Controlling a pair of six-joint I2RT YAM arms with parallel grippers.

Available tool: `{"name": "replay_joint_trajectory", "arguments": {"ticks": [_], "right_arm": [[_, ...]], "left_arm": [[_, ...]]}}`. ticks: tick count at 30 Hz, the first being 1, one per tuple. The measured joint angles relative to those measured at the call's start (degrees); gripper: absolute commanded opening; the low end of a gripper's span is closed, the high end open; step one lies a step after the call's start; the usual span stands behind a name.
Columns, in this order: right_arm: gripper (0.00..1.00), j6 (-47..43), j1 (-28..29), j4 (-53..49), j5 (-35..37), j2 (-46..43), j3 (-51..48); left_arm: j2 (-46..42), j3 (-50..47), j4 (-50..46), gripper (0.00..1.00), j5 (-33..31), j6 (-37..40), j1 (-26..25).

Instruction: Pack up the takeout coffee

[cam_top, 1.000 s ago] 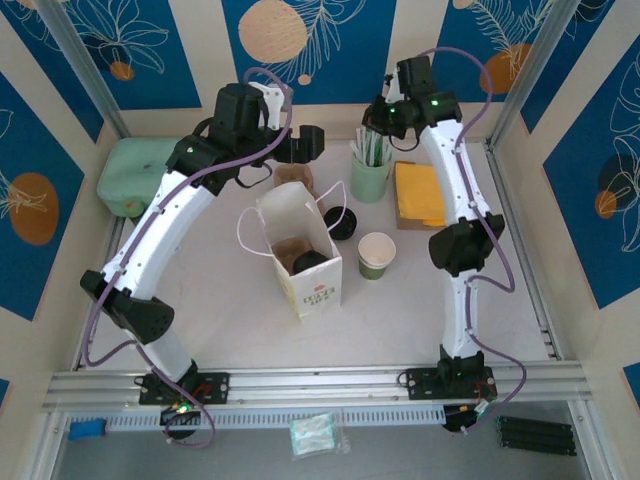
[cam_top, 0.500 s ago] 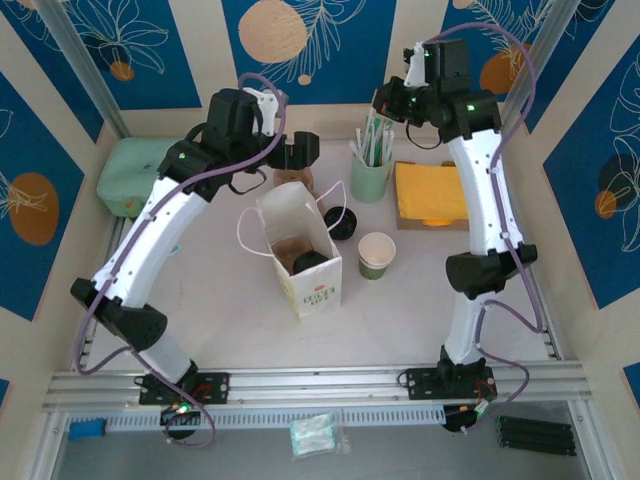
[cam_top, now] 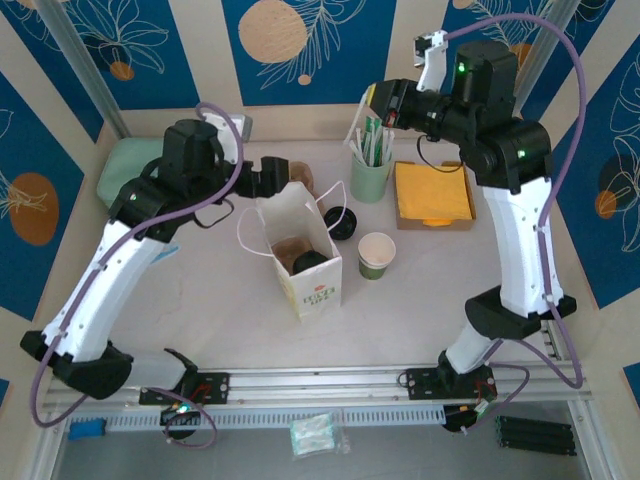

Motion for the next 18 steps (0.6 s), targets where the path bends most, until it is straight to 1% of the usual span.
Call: {"name": "replay_joint_trajectory", "arguments": {"ticks": [4, 9, 18], "right_arm": [[0.0, 0.0, 4.81, 0.11, -0.02, -1.84, -0.04], [0.0, 0.2, 10.21, 0.0, -0.2, -2.73, -0.79], [0.0, 0.68, 18.34, -1.53, 0.96, -4.94, -7.96]], "left_arm": [[-4.07, -3.56, -1.11, 0.99, -1.62, -0.74, 0.0], [-7.65, -5.73, -1.75, 0.99, -3.19, -1.42, 0.02], [-10.58, -7.96, -2.14, 1.0, -4.02, -1.99, 0.02]]}}
